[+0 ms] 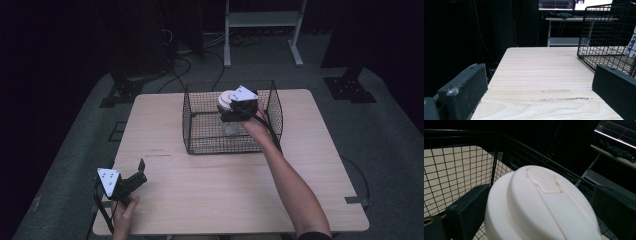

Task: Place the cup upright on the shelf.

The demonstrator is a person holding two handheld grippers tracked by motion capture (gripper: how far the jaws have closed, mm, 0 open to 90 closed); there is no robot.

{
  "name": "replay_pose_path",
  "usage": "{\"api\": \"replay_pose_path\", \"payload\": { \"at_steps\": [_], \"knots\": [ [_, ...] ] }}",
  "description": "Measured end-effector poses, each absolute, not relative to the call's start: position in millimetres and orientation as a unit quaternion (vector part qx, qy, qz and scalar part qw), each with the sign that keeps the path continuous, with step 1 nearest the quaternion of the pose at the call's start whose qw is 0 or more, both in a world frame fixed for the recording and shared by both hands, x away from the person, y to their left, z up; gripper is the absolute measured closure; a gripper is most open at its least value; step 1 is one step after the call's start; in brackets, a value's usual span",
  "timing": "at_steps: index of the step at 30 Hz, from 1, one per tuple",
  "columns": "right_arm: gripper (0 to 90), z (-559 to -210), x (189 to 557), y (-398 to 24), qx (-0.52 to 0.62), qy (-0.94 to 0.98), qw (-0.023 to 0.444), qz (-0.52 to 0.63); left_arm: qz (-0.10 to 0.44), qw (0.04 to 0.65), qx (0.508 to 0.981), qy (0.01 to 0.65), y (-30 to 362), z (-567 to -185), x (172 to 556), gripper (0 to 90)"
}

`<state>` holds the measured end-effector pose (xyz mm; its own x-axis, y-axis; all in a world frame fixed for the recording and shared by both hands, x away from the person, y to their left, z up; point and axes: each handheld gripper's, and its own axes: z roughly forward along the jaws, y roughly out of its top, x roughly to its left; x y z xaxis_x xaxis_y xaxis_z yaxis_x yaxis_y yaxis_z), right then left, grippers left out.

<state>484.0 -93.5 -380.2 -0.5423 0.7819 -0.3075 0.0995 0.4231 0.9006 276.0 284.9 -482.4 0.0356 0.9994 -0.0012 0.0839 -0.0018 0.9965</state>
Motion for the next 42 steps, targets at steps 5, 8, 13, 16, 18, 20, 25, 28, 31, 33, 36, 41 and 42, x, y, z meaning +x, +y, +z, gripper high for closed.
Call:
{"api": "replay_pose_path", "payload": {
  "at_steps": [5,8,13,16,18,20,25,28,31,33,36,41,42],
  "knots": [
    [2.7,-377,482,-95,0.293,0.751,0.379,0.454,0.47,0.486,0.531,0.511,285,-482,276,0.0],
    [2.7,-374,480,-95,0.292,0.749,0.381,0.457,0.47,0.486,0.531,0.511,285,-482,276,0.0],
    [2.7,-369,478,-96,0.292,0.744,0.381,0.465,0.47,0.487,0.53,0.51,285,-482,275,0.0],
    [2.6,-366,477,-97,0.294,0.741,0.382,0.468,0.47,0.487,0.53,0.511,285,-482,275,0.0],
    [2.7,-365,476,-99,0.295,0.739,0.379,0.472,0.469,0.488,0.53,0.51,285,-482,275,0.0],
    [2.7,-362,474,-100,0.293,0.738,0.382,0.472,0.469,0.488,0.529,0.511,285,-482,275,0.0],
    [2.7,-357,471,-102,0.292,0.736,0.382,0.477,0.47,0.487,0.531,0.51,285,-482,275,0.0],
    [2.7,-351,467,-105,0.29,0.733,0.382,0.483,0.47,0.487,0.53,0.511,285,-482,275,0.0],
    [2.7,-347,465,-107,0.29,0.73,0.383,0.486,0.47,0.488,0.53,0.51,285,-482,275,0.0],
    [2.7,-345,463,-109,0.289,0.73,0.382,0.488,0.47,0.487,0.531,0.51,285,-482,275,0.0],
    [2.7,-343,462,-110,0.289,0.729,0.381,0.489,0.47,0.487,0.531,0.51,285,-482,275,0.0],
    [2.7,-338,458,-115,0.288,0.728,0.383,0.489,0.47,0.487,0.532,0.509,284,-482,275,0.0],
    [2.7,-338,458,-115,0.288,0.728,0.383,0.489,0.47,0.487,0.532,0.509,284,-482,275,0.0]
  ]
}}
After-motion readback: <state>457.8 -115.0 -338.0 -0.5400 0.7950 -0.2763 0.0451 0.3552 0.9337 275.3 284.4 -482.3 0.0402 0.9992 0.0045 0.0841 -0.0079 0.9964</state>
